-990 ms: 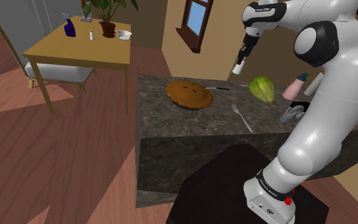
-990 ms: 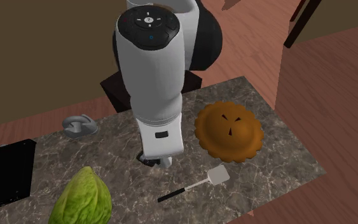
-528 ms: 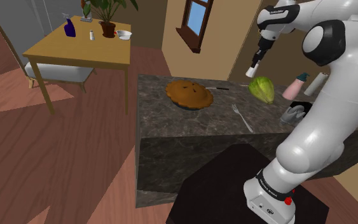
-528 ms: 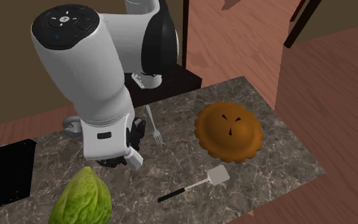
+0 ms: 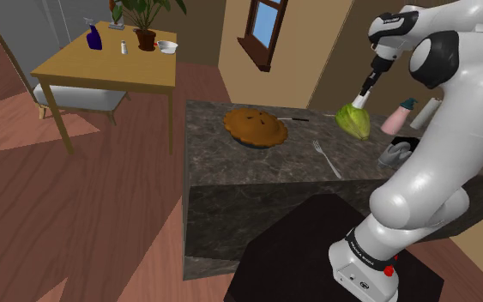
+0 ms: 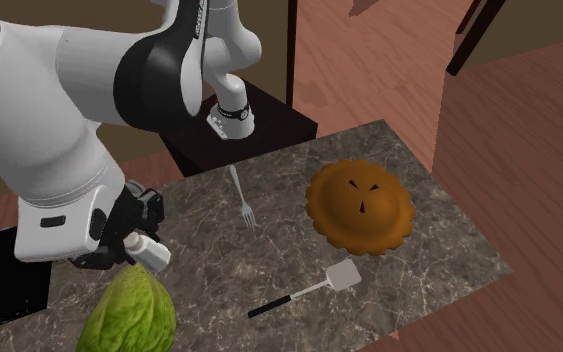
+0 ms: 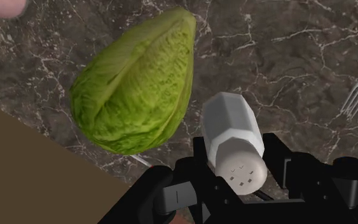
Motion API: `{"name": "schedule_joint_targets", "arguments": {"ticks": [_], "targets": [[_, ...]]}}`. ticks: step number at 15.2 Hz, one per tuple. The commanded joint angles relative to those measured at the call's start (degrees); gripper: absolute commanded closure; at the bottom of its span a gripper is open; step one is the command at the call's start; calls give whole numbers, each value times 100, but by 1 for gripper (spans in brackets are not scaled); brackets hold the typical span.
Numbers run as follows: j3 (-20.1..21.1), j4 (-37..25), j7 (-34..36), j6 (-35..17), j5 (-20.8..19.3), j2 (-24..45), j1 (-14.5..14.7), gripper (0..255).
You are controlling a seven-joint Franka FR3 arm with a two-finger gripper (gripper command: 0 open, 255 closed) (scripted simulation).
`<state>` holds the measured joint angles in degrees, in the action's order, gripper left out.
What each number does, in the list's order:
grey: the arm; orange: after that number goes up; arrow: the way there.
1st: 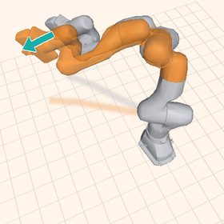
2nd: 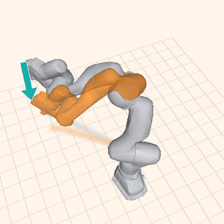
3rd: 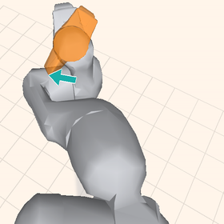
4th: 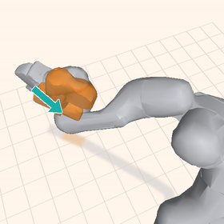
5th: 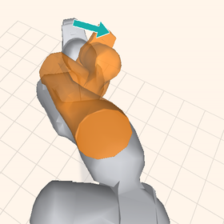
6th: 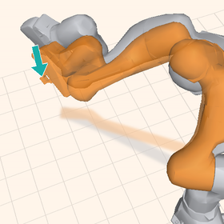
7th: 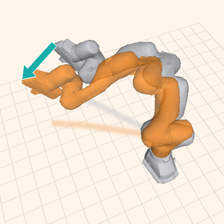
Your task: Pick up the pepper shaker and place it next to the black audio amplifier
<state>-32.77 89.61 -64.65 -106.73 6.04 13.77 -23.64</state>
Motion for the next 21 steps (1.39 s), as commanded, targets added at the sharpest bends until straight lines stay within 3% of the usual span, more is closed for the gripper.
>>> {"name": "schedule_joint_targets", "arguments": {"ticks": [1, 9, 13, 21], "targets": [[-76, -51, -278, 1, 79, 65, -186, 255], [-296, -818, -1413, 260, 598, 702, -1147, 255], [-333, -1558, -2012, 543, 967, 1248, -1839, 255], [-307, -891, -2059, -86, 976, 1223, -1728, 255]]}}
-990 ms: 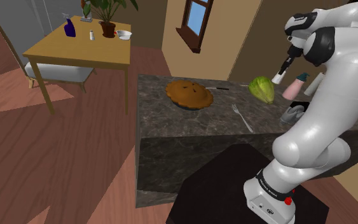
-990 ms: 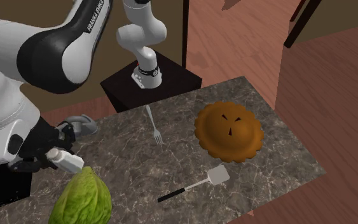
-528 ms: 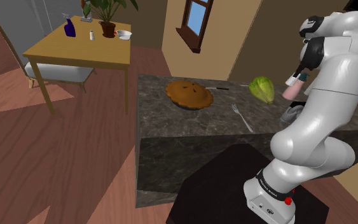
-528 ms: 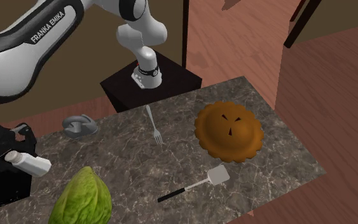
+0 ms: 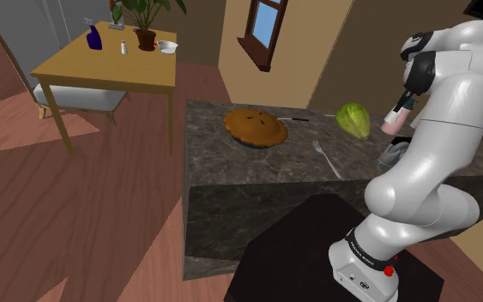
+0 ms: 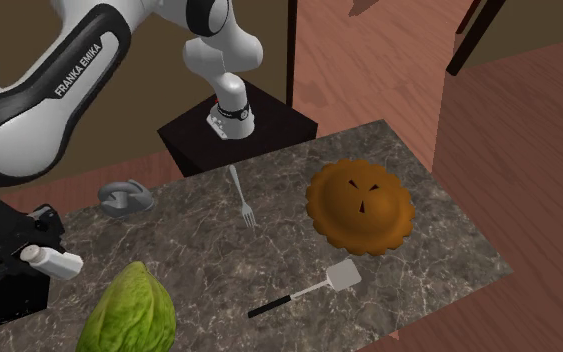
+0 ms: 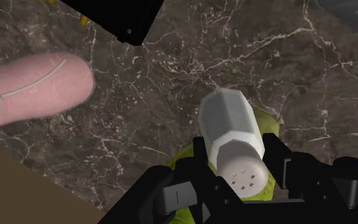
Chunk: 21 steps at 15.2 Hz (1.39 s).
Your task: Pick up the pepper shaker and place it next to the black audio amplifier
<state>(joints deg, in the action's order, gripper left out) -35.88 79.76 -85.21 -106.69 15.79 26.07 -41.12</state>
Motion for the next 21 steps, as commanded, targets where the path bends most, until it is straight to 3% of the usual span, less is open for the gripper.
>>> {"name": "schedule_joint_targets", "arguments": {"ticks": [1, 21], "targets": [[7, 167, -11, -164, 7, -2, 29, 255], [183, 1214, -231, -1503, 306, 359, 52, 255]]}}
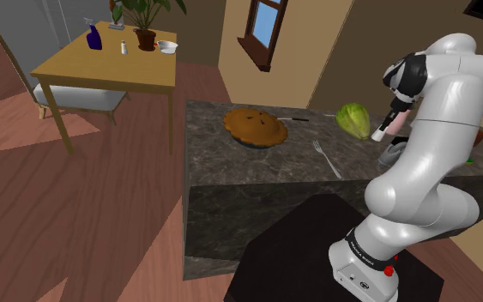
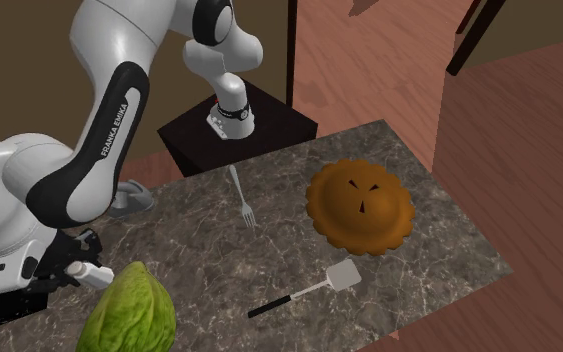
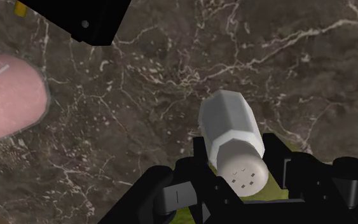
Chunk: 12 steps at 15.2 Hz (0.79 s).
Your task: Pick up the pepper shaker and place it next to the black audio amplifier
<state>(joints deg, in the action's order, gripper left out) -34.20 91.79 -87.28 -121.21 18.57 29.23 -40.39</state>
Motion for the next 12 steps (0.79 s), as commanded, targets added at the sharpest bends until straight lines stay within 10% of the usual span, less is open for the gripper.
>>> {"name": "schedule_joint_targets", "arguments": {"ticks": [1, 11, 12], "targets": [[28, 46, -39, -112, 51, 73, -27, 255], [62, 120, -72, -248, 103, 144, -42, 255], [62, 120, -72, -248, 103, 144, -42, 0]]}}
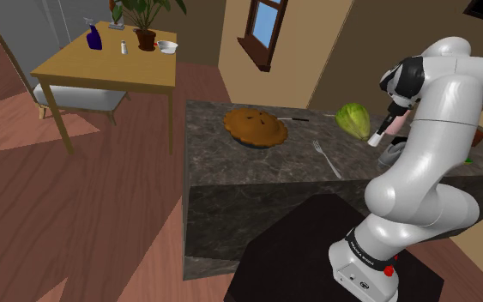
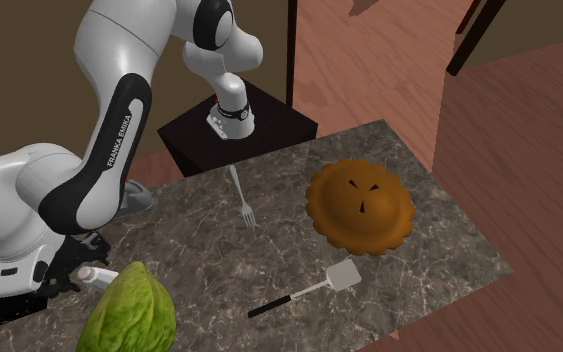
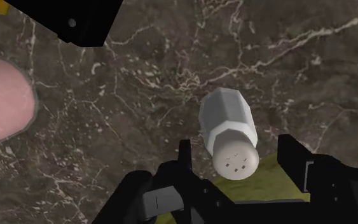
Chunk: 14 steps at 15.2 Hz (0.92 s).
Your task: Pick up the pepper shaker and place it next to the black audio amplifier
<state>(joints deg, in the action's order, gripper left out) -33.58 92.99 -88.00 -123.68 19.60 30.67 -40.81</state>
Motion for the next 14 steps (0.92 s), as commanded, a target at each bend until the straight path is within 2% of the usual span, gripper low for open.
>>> {"name": "schedule_joint_targets", "arguments": {"ticks": [1, 5, 9, 14], "targets": [[0, 0, 0, 0, 0, 0, 0, 0], [0, 0, 0, 0, 0, 0, 0, 0], [-146, -210, 141, 524, -237, -361, 102, 0], [-145, -210, 141, 524, -238, -361, 102, 0]]}}
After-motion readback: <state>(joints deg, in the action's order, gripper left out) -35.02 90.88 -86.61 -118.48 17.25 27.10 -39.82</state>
